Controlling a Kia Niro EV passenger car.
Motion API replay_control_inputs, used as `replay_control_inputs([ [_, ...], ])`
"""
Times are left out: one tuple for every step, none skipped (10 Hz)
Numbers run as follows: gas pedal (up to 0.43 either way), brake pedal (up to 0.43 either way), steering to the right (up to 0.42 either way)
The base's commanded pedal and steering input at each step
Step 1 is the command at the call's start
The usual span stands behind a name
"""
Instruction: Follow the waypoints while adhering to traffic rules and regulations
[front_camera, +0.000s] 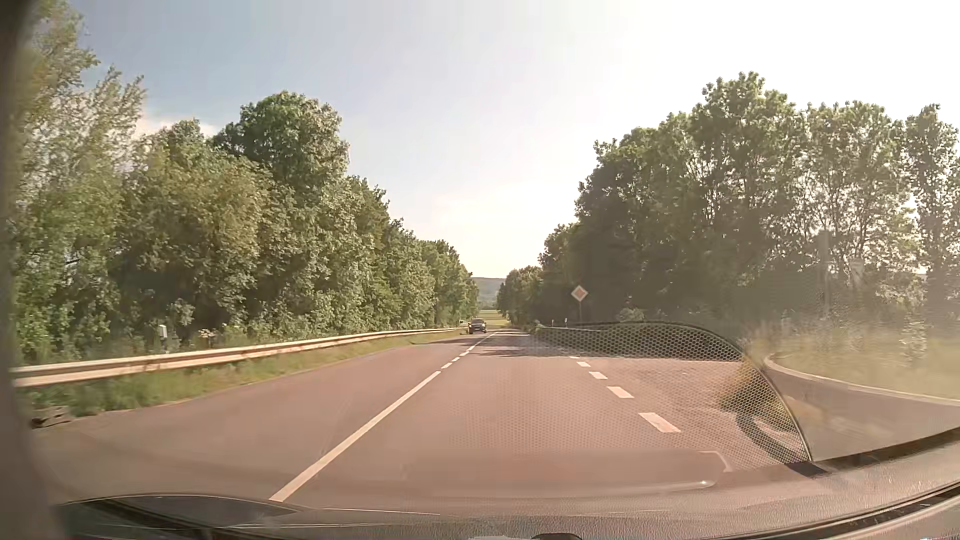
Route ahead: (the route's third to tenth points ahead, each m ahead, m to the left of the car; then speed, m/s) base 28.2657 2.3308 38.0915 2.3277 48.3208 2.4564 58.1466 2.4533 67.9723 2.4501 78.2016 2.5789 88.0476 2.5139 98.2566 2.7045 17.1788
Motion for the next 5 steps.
replay_control_inputs([
  [0.189,0.000,0.000],
  [0.189,0.000,0.000],
  [0.189,0.000,0.000],
  [0.189,0.000,0.000],
  [0.189,0.000,0.000],
])
